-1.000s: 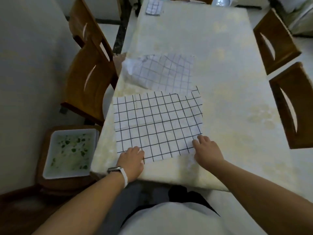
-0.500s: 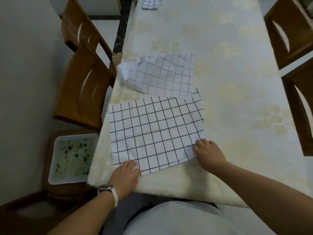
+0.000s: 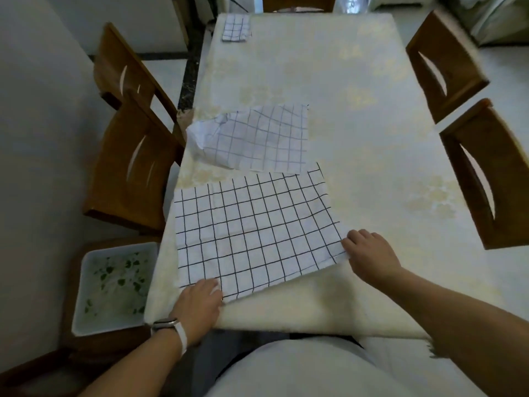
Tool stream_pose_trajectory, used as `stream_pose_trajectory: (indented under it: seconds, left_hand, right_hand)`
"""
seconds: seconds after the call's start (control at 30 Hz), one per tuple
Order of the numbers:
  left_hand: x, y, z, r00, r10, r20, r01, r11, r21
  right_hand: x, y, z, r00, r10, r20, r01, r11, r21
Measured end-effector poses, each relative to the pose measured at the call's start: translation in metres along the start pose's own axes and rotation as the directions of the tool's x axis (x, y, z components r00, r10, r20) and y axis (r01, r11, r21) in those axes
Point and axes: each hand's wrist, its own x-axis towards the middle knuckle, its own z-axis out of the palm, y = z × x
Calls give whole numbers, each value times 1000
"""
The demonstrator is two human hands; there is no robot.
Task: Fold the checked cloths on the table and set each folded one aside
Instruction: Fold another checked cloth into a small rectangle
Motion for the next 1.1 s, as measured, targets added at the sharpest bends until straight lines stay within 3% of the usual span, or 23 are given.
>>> stream_pose_trajectory:
  seconds: [0.33,0.5,0.67,0.93,1.1]
  left_hand:
    - [-23,-5,-5,999,-32,17,31,999,28]
    - [-28,6,-1,995,-76,72,78,997,-21]
    - [-19,38,-8,994,-65,84,71,995,-63]
    - [29,135,-30,998,13,64,-1,983,-183]
    - [69,185,-39,984,57,172,-24,981,-191]
  right_hand:
    - [-74,-29,6,1000,29,-11,-29,1000,9]
    - [-107,-45,14,975,151,164,-159,986,41]
    - [-117,-60,22,952,209,224,-240,964,117]
    - [-121,-32,41,941,103,322,-125,991,49]
    - [-124,-10,47,950,-64,306,13,986,164]
